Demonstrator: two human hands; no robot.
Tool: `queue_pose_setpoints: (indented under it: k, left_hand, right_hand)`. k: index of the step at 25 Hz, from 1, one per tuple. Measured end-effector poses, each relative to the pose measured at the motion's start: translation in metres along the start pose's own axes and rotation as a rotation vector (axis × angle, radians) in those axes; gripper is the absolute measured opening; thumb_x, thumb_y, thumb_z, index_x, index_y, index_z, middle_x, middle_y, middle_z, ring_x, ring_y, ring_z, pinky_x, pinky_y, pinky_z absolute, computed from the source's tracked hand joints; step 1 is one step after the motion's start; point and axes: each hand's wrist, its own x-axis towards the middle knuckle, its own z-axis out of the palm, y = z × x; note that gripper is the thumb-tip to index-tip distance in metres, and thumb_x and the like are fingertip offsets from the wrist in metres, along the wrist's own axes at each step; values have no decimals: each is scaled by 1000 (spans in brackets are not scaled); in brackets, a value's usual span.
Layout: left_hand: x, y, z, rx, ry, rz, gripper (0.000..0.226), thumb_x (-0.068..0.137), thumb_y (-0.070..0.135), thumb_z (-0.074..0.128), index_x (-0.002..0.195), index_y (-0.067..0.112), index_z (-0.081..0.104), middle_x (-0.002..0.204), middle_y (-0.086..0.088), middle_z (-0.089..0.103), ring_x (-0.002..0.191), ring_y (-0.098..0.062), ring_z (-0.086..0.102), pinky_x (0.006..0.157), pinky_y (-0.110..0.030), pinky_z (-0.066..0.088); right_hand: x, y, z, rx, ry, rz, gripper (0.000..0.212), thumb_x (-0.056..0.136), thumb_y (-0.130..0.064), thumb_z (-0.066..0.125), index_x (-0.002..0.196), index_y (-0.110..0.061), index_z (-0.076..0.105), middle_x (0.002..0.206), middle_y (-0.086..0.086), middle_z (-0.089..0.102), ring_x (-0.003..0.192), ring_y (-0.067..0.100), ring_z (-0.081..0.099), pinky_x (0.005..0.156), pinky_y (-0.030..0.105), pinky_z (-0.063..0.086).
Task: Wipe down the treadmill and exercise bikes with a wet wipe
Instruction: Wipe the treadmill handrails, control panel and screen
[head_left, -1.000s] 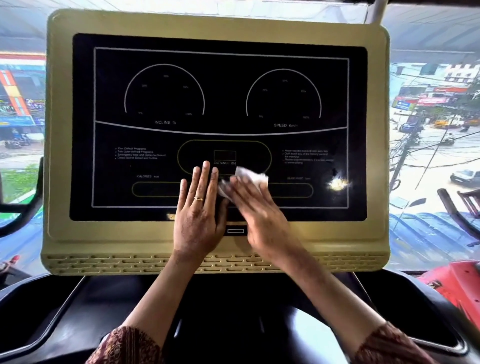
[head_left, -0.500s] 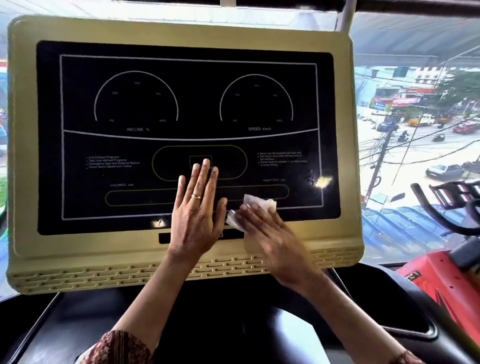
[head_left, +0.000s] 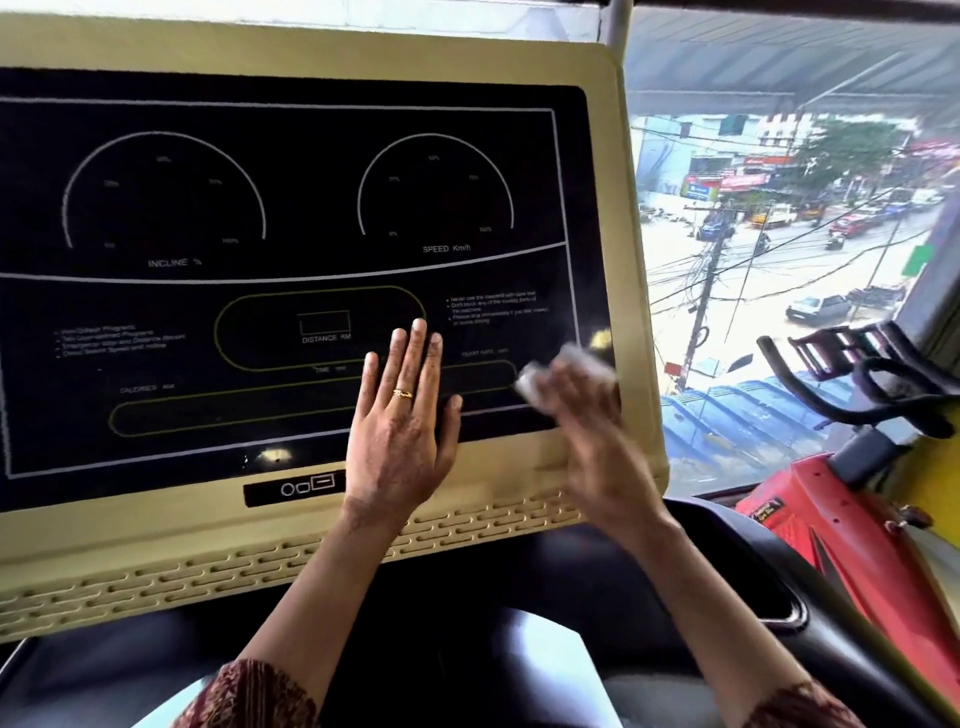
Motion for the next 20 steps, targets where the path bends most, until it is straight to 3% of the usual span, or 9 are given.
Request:
queue_pose_setpoints:
  k: [2, 3, 6, 9, 13, 16, 17, 20]
  left_hand:
    - [0, 1, -1, 7, 2, -2, 57, 96, 32, 35, 145, 3, 31, 154, -14, 23, 144, -24, 17, 119, -39, 8]
    - [0, 1, -1, 7, 2, -2, 57, 97, 33, 34, 145, 3, 30, 154, -14, 23, 144, -24, 16, 119, -39, 8]
    - [0, 2, -1, 7, 12, 5, 57, 96, 31, 36, 144, 2, 32, 153, -15, 25, 143, -25, 19, 119, -39, 8]
    - [3, 6, 0, -34, 43, -21, 58, 93, 29, 38, 141, -1, 37, 151, -18, 29, 142, -26, 22, 118, -40, 8]
    - [17, 24, 4, -62, 16, 24, 60, 92, 33, 38, 142, 2, 36, 152, -17, 28, 142, -27, 21, 118, -40, 7]
    - [22, 35, 10, -56, -10, 69, 60, 93, 35, 37, 144, 3, 34, 153, -15, 26, 143, -26, 21, 118, -40, 8]
    - [21, 36, 12, -39, -20, 73, 60, 93, 35, 37, 144, 3, 34, 153, -15, 26, 143, -26, 21, 118, -40, 9]
    - [19, 36, 15, 3, -31, 83, 61, 93, 35, 38, 144, 3, 33, 154, -15, 24, 143, -26, 20, 118, -41, 10]
  right_hand:
    - [15, 15, -13, 99, 158, 362, 87, 78, 24, 41, 149, -19, 14, 158, 2, 9, 145, 16, 1, 119, 30, 9]
    - [18, 12, -13, 87, 190, 407, 85, 79, 24, 41, 149, -15, 14, 157, 2, 8, 145, 16, 0, 120, 37, 6]
    - [1, -19, 11, 49, 36, 95, 87, 74, 20, 49, 150, -8, 18, 158, 1, 6, 147, 19, 0, 120, 39, 3]
    - [6, -26, 11, 0, -70, -132, 80, 76, 7, 35, 150, -16, 17, 158, 0, 11, 147, 16, 3, 120, 37, 2]
    - [74, 17, -18, 23, 146, 103, 74, 82, 7, 28, 149, -20, 15, 155, -1, 13, 146, 18, 5, 119, 39, 4]
    - [63, 28, -20, 107, 297, 454, 80, 82, 18, 36, 149, -18, 11, 156, 0, 9, 144, 18, 2, 119, 44, 3]
    - [48, 19, -12, 102, 307, 496, 81, 81, 18, 37, 149, -16, 10, 156, 0, 7, 144, 16, 1, 119, 42, 1]
    - [23, -18, 10, 70, 220, 258, 75, 79, 5, 31, 150, -12, 11, 157, 4, 7, 146, 16, 0, 119, 32, -6]
